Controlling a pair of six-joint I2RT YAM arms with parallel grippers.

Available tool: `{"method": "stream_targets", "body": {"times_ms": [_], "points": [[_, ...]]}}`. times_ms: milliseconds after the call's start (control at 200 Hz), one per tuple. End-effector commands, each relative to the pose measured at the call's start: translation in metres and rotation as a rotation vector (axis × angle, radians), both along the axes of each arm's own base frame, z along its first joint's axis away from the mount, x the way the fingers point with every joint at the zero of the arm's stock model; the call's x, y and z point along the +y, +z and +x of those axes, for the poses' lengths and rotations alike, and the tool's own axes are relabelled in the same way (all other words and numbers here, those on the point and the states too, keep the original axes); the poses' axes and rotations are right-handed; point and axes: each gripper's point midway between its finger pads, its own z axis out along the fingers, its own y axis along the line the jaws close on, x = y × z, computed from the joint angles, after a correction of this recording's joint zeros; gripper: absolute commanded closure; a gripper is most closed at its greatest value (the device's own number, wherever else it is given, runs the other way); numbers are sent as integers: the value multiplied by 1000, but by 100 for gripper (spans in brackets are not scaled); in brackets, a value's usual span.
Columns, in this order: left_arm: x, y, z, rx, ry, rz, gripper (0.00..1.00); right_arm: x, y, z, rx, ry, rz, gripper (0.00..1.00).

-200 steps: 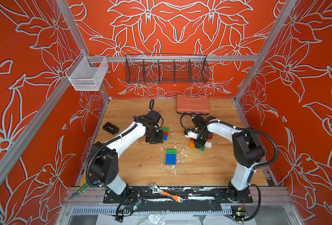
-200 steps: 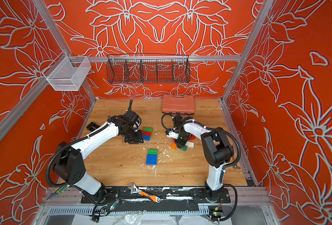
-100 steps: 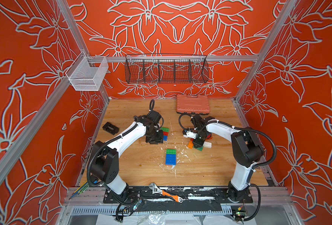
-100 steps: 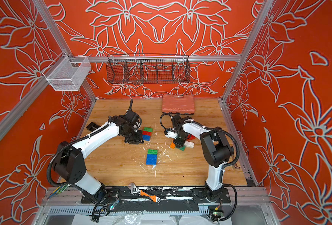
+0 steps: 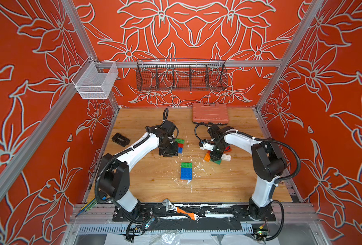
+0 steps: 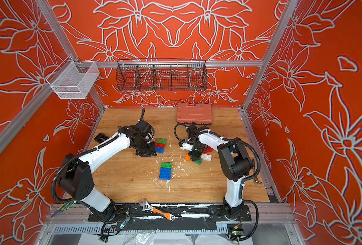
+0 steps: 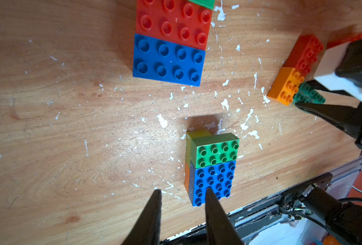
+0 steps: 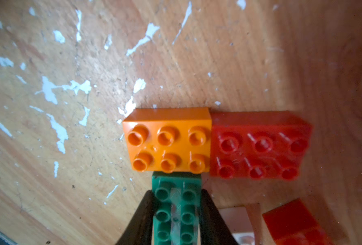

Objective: Assemble a rectangle with lego
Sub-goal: Adjust the lego brick at the center of the board.

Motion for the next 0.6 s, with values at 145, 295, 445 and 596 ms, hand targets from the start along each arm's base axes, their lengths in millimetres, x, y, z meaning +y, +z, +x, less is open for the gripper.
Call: {"method": "stream_targets", "body": {"times_ms": [145,295,445,596], "points": [[2,-1,-2,11,-12,24,66,14,64,17,-161,-19,94,100],[6,4,-1,-13,-2,35,66,26,67,39,-177,-20,113,100],[11,5,-3,-24,11,45,66,27,52,52,-136,-27,71,100],[12,3,-4,-20,16,49,66,30,48,54,-136,-31,77,100]]}}
